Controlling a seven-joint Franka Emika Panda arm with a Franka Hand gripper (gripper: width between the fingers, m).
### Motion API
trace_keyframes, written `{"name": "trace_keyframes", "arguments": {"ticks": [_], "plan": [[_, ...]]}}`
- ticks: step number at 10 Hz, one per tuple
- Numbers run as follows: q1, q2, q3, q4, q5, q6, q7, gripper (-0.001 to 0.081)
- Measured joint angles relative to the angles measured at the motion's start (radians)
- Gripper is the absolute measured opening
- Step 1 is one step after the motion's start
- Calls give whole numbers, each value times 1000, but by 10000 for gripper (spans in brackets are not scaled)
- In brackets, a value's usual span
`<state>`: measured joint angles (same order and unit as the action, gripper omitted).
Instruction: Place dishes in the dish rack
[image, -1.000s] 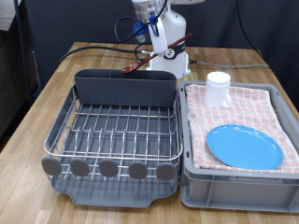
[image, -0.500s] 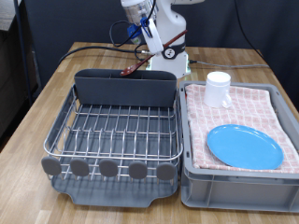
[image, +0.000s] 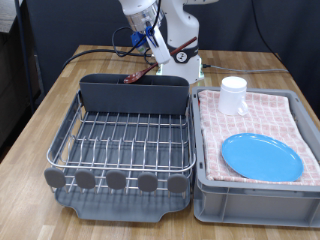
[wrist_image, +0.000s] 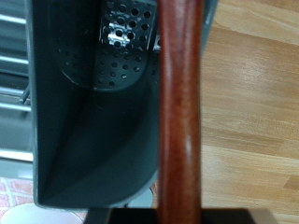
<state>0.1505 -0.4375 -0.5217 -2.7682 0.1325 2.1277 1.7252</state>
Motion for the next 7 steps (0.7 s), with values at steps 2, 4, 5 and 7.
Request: {"name": "trace_keyframes", "arguments": {"ticks": [2,4,5,7], "plan": [[7,32,-12,19,16,0,-20,91],[11,61,-26,35,27,-3,-37,91],[11,72,-32,42,27,-6,-41,91],[11,88,-43,51,27,-6,-45,91]]}}
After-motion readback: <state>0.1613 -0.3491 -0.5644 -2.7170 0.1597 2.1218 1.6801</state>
